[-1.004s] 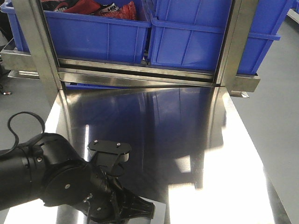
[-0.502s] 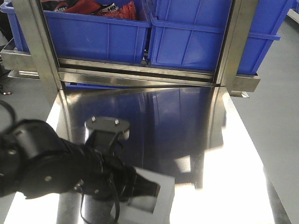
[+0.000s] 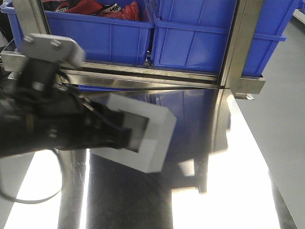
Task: Sort gray base to blue bin
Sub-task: 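Lift the gray frame with the left gripper and pull it toward the robot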
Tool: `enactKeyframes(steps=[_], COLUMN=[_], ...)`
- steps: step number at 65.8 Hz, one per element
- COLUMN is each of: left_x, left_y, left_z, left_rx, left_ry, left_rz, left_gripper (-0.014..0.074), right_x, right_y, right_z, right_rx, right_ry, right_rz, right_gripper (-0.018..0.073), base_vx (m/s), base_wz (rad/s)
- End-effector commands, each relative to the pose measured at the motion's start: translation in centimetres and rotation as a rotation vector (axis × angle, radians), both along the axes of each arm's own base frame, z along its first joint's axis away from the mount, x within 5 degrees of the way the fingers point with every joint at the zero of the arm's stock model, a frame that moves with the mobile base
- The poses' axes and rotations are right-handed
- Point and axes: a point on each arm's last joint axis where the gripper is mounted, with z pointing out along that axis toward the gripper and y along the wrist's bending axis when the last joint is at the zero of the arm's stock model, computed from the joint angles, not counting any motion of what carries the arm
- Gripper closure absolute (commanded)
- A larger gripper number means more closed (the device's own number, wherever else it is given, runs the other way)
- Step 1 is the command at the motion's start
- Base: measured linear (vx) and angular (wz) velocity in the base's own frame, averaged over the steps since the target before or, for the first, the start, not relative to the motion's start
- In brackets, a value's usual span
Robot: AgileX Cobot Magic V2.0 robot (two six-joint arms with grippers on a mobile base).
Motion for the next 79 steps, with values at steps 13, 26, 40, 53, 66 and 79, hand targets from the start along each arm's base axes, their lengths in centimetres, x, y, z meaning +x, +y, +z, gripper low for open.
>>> enactKeyframes(steps=[13,26,40,53,66,79], left_x=[-4.0,-6.7,-9.3,-11.1,-11.7,-11.7], left_y=[5.0,8.4,11.4,13.4,14.2,14.2], left_z=[6.6,6.3,4.7,3.5,3.5,3.4], left_rx=[-0.17,-0.202,-0.235,-0.275,-0.292,-0.297], left_ry=[-0.317,-0.387,-0.431,-0.464,-0.475,-0.47], left_rz=[-0.008,0.001,0.006,0.01,0.015,0.013], left_gripper=[0.0471,0.0471,0.0471,0.0471,0.0471,0.0471], right_x=[0.0,0.0,0.0,0.0,0.0,0.0], right_y=[0.1,0.1,0.1,0.1,0.1,0.1], right_z=[0.3,0.3,0.3,0.3,0.3,0.3], right_rx=[-0.02,-0.02,-0.02,-0.02,-0.02,-0.02], right_ry=[-0.075,-0.075,-0.075,-0.075,-0.075,-0.075], right_rz=[0.008,0.008,0.008,0.008,0.008,0.008], right_gripper=[0.0568,0.0568,0.0568,0.0568,0.0568,0.0568], base_vx=[0.0,0.0,0.0,0.0,0.0,0.0], base_wz=[0.0,0.0,0.0,0.0,0.0,0.0])
